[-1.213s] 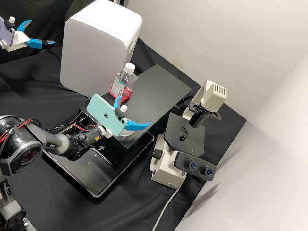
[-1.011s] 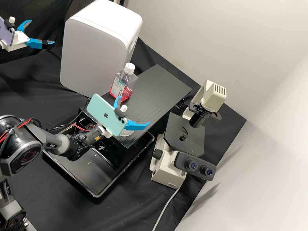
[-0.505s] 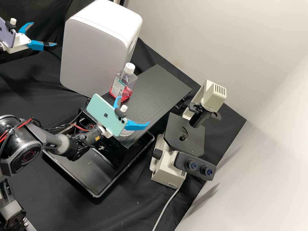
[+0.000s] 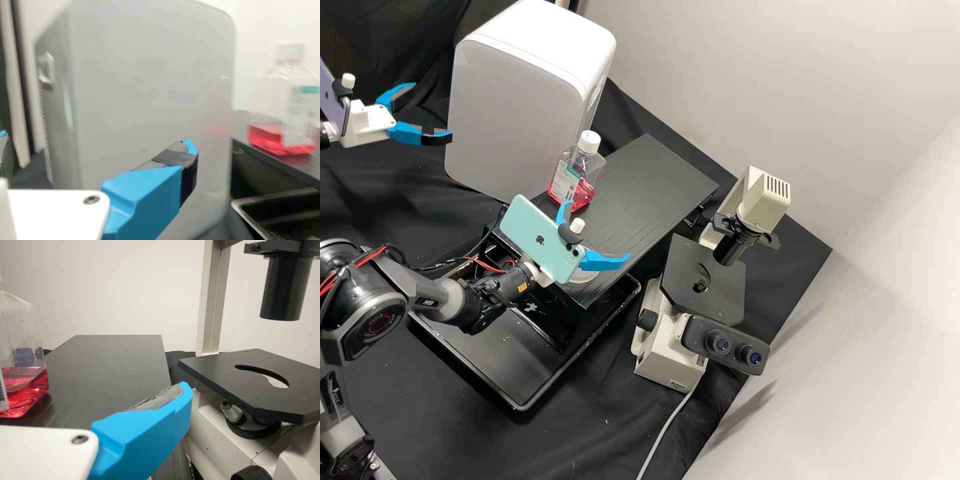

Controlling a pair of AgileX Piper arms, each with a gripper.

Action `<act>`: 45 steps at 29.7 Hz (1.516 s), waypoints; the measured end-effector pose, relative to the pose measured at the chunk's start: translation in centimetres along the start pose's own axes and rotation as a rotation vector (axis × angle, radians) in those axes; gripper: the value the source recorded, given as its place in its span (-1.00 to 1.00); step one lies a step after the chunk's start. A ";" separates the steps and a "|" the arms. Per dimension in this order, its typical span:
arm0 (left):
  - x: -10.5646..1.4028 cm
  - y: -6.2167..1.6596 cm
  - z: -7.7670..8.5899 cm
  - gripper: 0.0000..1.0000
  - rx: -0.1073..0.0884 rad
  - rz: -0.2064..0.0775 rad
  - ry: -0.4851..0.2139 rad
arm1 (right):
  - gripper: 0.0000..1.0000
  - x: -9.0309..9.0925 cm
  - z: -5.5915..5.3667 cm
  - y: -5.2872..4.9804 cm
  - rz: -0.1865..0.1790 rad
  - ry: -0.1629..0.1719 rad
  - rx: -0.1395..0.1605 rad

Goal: Place the lid on the petri dish

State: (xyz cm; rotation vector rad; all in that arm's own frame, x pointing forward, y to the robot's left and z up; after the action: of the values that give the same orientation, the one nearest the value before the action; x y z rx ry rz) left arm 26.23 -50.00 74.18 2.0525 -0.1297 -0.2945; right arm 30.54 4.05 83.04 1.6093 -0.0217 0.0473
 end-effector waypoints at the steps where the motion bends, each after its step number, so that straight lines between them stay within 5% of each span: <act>1: -0.3 -0.30 0.2 1.00 -0.009 -0.014 -0.008 | 1.00 0.0 0.0 0.0 0.000 0.000 0.000; 6: -1.3 -1.42 1.1 1.00 -0.037 -0.071 -0.061 | 1.00 0.0 0.0 0.0 0.000 0.000 0.000; 18: -2.9 -3.33 3.0 1.00 -0.034 -0.164 -0.137 | 1.00 0.0 0.0 0.0 -0.001 -0.001 0.000; 27: -4.3 -5.77 5.5 1.00 -0.010 -0.272 -0.250 | 1.00 0.0 0.0 0.0 -0.001 -0.001 0.000; 32: -5.2 -7.00 7.0 1.00 0.035 -0.319 -0.317 | 1.00 0.0 0.0 0.0 -0.001 -0.001 0.000; 39: -6.5 -7.60 7.7 1.00 0.070 -0.352 -0.367 | 1.00 0.0 0.0 0.0 -0.001 -0.001 0.000; 45: -7.4 -7.55 7.5 1.00 0.075 -0.366 -0.375 | 1.00 0.0 0.0 0.0 -0.001 -0.001 0.000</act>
State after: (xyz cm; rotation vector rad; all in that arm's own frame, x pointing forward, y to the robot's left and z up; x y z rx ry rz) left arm 16.93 -51.17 65.27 2.0690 0.0095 -0.9134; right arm 30.54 4.04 83.03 1.6094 -0.0217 0.0456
